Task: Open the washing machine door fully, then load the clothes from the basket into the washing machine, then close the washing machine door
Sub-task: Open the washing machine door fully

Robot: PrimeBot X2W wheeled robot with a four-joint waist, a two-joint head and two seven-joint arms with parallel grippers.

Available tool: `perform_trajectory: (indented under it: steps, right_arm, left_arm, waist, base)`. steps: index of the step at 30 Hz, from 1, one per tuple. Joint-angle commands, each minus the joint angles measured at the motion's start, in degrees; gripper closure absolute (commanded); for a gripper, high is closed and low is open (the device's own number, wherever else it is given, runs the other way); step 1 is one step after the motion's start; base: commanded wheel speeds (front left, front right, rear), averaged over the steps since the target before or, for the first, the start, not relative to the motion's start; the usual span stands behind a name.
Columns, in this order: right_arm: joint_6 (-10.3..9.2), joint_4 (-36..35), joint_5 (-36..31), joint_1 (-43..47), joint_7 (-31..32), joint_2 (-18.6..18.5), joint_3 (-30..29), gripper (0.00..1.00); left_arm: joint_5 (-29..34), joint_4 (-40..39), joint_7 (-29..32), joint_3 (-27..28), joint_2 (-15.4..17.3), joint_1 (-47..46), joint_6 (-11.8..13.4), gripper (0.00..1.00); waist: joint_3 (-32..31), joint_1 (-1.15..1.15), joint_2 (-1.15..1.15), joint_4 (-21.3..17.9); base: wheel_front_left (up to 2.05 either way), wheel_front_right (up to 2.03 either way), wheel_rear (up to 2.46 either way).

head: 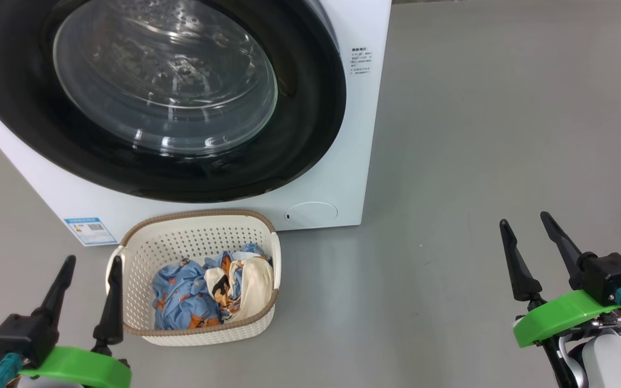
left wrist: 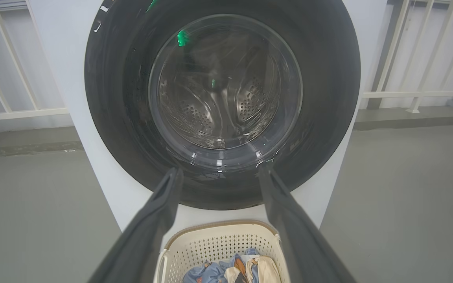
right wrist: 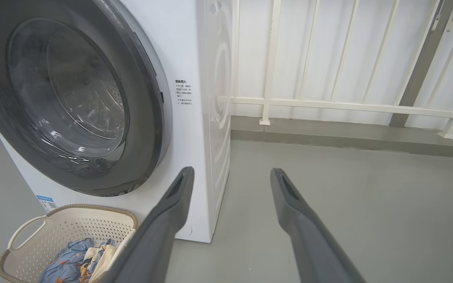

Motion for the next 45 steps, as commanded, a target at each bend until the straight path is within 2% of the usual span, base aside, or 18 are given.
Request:
perform_trajectory:
  steps: [1,29,39,45]
  right_arm:
    - [0.1,-1.13,-0.21,-1.72,-0.7,-0.48,1.35,0.0]
    - [0.1,-0.03,0.53,-1.32,-0.7,-0.38,1.42,0.0]
    - [0.1,-1.05,2.96,-8.46,-0.7,-1.41,1.2,0.0]
    - [0.1,-0.54,7.99,-13.33,-0.7,-0.55,-0.58,0.0]
  left_arm:
    - [0.59,-1.65,-0.37,2.24,1.19,-1.13,-0.09,0.0]
    - [1.8,-1.81,-0.37,2.72,0.15,0.93,-0.09,0.0]
    - [1.46,-2.21,-0.37,2.56,-0.17,1.46,-0.09,0.0]
    - [1.22,-2.09,-0.37,2.25,-0.07,1.23,-0.09,0.0]
  waist:
    - [-0.24,0.0,0.0,-0.01]
    - [-1.84,0.0,0.0,0.68]
    - [-0.09,0.0,0.0,1.19]
    - [0.88,0.0,0.0,1.7]
  base:
    - [0.0,0.0,0.0]
    - [0.0,0.0,0.0]
    - [0.0,0.0,0.0]
    - [0.0,0.0,0.0]
